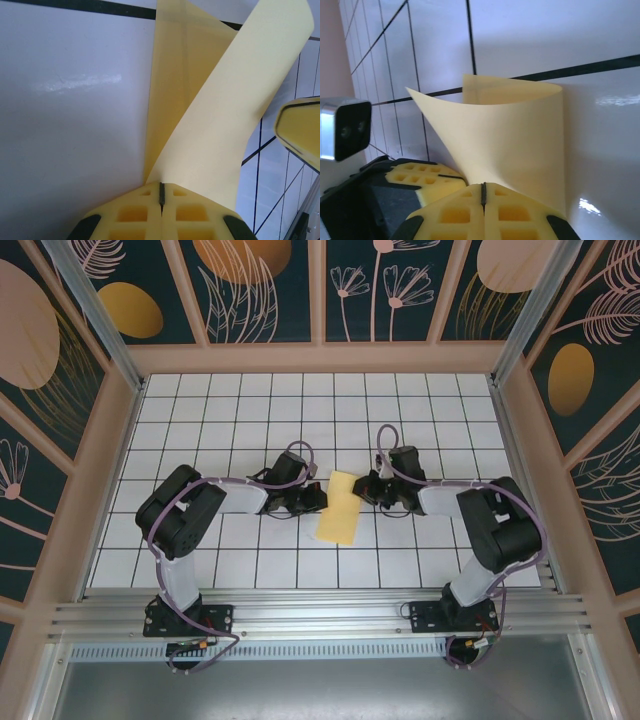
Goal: Fold a paper plane with a square sheet of paper (pick it up from the middle)
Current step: Fold the square sheet of paper in half at the center of the table.
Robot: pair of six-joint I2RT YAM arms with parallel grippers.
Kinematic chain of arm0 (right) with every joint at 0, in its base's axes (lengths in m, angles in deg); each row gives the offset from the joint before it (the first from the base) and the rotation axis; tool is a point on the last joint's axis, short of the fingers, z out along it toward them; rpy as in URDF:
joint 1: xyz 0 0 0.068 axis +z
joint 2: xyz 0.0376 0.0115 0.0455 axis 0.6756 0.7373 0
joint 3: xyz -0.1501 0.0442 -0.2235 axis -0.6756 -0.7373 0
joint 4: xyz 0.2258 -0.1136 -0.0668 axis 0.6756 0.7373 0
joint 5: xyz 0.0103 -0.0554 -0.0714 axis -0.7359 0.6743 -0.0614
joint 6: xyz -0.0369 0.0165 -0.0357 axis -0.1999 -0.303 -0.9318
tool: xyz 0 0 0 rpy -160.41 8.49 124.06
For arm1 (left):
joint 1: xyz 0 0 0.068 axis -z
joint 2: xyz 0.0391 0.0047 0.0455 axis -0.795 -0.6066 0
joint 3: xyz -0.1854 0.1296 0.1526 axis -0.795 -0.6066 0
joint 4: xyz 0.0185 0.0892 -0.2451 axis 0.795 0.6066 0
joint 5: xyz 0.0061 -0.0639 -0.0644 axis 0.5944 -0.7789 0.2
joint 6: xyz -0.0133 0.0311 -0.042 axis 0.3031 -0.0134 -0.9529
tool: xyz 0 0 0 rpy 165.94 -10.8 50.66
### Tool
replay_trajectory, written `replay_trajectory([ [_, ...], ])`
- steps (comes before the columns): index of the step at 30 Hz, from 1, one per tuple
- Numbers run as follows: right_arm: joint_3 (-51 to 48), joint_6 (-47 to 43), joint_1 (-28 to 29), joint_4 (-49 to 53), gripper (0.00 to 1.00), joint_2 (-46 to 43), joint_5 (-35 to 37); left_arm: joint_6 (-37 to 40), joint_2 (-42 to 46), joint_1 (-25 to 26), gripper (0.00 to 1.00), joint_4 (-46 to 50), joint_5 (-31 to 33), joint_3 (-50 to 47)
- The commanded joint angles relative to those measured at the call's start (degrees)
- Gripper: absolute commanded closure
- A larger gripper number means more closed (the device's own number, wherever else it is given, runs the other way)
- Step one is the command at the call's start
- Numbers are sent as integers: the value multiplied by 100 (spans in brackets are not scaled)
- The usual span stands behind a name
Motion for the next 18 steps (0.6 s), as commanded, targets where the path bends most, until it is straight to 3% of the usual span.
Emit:
replay_trajectory([
  [1,-131,-63,-24,-105,100,305,-132,167,-317,66,100,668,212,-223],
  [6,-230,-5,-53,-227,100,481,-136,158,-287,66,100,705,259,-195],
  [13,488,-250,-76,605,100,84,-84,143,-263,67,100,722,282,-200],
  [18,715,-356,-233,730,100,298,-60,146,-261,65,100,727,275,-189],
])
